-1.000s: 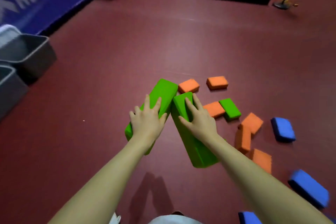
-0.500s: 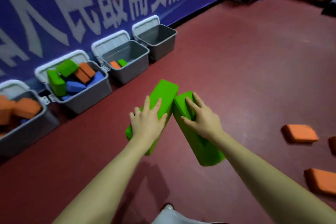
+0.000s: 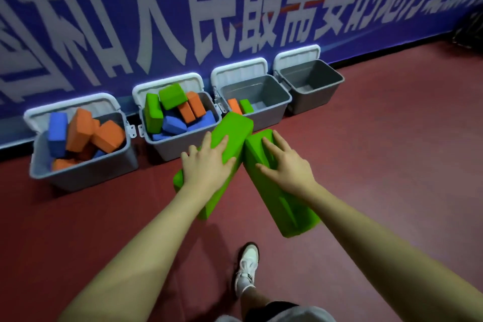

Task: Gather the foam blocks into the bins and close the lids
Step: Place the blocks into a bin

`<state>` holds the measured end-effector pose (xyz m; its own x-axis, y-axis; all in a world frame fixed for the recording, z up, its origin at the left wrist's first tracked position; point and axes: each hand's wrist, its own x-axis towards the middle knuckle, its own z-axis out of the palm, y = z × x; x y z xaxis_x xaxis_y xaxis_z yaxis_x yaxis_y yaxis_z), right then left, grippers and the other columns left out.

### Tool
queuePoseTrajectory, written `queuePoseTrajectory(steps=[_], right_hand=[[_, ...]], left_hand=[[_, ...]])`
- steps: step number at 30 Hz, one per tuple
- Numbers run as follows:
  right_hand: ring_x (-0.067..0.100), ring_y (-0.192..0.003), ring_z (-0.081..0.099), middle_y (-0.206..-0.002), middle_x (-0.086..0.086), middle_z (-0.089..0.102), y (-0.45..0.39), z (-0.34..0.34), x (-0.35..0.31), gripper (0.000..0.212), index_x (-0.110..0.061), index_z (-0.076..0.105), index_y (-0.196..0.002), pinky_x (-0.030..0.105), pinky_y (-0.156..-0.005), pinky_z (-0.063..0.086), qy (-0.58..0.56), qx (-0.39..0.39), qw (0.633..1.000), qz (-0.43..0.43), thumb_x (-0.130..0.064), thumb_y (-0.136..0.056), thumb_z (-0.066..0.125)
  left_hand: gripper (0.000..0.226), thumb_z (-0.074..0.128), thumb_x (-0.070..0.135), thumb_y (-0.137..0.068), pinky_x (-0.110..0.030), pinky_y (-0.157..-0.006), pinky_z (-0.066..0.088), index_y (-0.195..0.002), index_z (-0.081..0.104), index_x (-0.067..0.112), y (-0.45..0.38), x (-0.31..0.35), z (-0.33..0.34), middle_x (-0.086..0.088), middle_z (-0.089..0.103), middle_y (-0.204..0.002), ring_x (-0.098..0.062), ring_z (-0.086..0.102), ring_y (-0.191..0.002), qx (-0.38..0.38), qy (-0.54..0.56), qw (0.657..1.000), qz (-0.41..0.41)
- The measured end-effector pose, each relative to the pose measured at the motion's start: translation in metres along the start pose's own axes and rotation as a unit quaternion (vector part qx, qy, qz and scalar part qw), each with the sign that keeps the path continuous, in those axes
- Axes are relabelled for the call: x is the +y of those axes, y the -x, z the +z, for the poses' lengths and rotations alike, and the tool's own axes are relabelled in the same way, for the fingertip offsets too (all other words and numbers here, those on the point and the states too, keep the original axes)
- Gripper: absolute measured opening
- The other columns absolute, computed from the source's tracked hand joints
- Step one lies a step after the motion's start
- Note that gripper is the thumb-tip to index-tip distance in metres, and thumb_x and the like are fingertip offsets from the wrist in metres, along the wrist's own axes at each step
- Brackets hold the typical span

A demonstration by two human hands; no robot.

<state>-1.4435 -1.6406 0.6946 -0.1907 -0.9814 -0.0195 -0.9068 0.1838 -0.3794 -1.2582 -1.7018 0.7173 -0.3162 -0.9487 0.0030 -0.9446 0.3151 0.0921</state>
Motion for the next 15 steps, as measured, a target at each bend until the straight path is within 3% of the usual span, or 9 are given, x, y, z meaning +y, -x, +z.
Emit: queuePoseTrajectory(steps=[7, 15], right_hand=[[0.029, -0.131, 0.043, -0.162, -0.007, 0.006, -0.175, -0.025, -0.007, 0.071, -0.034, 0.026, -0.150, 0.043, -0.088, 0.046, 0.029, 0.006, 0.998, -0.060, -0.054, -0.089, 0.055], [0.030, -0.129, 0.042, -0.162, -0.007, 0.004, -0.323, -0.023, -0.001, 0.070, -0.034, 0.025, -0.150, 0.041, -0.081, 0.050, 0.042, 0.023, 0.996, -0.071, -0.053, -0.090, 0.054]], left_hand=[[0.061, 0.043, 0.057, -0.093, -0.043, -0.100, 0.034, -0.148, 0.024, 0.042, -0.148, -0.015, -0.010, -0.001, 0.015, -0.159, -0.039, 0.041, -0.126, 0.040, 0.029, 0.997, -0.058], [0.059, 0.051, 0.051, -0.092, -0.043, -0.094, 0.038, -0.147, 0.033, 0.037, -0.295, -0.031, 0.002, -0.003, 0.021, -0.158, -0.041, 0.045, -0.119, 0.089, 0.094, 0.989, -0.065]])
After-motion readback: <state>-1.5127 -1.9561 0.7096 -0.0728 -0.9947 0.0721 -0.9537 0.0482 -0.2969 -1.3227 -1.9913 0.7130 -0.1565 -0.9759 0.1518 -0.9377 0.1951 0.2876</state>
